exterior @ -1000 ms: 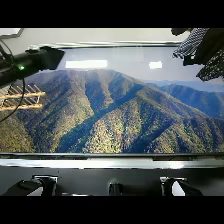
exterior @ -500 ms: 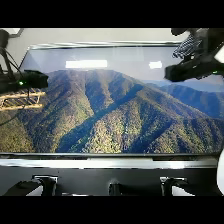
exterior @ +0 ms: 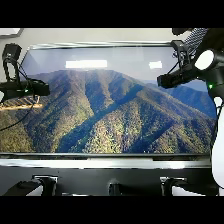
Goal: Fold the clothes and pants, and hang the long-sleeved shirts on hangers.
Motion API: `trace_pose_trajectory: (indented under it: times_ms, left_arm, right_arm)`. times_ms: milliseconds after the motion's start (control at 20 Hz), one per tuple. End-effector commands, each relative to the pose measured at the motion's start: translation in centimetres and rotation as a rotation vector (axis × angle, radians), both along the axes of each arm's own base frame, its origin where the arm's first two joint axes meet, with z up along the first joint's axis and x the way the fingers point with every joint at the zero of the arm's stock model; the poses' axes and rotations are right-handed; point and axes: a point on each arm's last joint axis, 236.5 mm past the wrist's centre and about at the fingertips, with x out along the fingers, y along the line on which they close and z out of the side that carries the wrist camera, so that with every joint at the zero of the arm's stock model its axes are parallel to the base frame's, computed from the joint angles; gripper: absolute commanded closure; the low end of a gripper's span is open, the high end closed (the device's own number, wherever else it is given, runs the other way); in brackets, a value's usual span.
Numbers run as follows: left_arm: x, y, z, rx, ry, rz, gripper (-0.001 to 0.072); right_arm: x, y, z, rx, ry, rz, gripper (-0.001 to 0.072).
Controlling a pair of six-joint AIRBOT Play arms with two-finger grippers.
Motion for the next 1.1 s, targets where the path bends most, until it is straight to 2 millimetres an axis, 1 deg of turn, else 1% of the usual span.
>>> trace_pose_trajectory:
  times_ms: [0,50,100,200,1050]
  left_arm:
    - [0.3,0.1,0.1,-0.001,-0.012,0.008,0.0672]
    - [0.4,0.1,0.2,-0.002,-0.017,0.008,0.0672]
    - [0.4,0.1,0.2,-0.002,-0.021,0.008,0.0672]
    - [0.4,0.1,0.3,-0.002,-0.021,0.008,0.0672]
    - [0.4,0.1,0.3,-0.002,-0.021,0.008,0.0672]
  right_arm:
    - [1.4,-1.0,0.4,-0.049,-0.068,-0.002,0.0669]
    - [1.1,-0.9,0.2,-0.049,-0.050,0.001,0.0656]
    - [0.6,-0.8,0.0,-0.046,-0.029,0.005,0.0614]
    - [0.2,-0.8,-0.2,-0.043,-0.007,0.000,0.0623]
    - [0.3,-0.9,-0.2,-0.044,-0.011,-0.003,0.0626]
